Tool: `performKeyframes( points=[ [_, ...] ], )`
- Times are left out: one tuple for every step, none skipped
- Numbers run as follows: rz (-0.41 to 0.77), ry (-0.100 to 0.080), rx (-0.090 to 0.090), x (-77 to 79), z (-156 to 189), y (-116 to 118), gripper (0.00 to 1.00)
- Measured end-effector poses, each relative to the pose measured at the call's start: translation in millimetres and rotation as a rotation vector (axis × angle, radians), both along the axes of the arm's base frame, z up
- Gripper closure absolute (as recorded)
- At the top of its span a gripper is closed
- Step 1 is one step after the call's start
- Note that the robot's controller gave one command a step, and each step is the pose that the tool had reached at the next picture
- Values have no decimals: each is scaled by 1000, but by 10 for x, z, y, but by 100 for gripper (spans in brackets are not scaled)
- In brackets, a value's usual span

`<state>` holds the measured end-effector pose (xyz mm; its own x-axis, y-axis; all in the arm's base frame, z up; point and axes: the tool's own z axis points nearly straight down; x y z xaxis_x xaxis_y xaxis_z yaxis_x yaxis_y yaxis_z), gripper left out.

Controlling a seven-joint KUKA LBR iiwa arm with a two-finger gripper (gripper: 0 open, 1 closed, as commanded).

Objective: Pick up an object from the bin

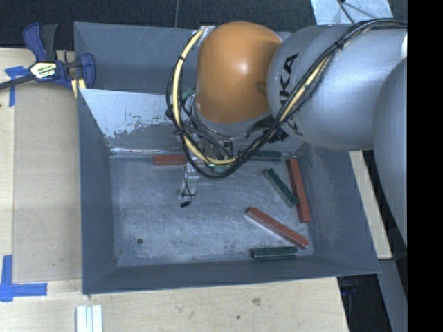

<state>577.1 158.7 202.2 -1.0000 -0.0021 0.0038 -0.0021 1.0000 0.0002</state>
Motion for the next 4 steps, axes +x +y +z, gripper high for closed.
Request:
performKeyframes(
  points=[
    [-98, -8, 1, 336, -1204, -136, 0],
    [-99, -9, 2, 343, -1196, -138, 100],
    [-136, -8, 1, 73, 179, -246, 100],
    [-26, 0, -1, 71, -619, -113, 100]
  ],
)
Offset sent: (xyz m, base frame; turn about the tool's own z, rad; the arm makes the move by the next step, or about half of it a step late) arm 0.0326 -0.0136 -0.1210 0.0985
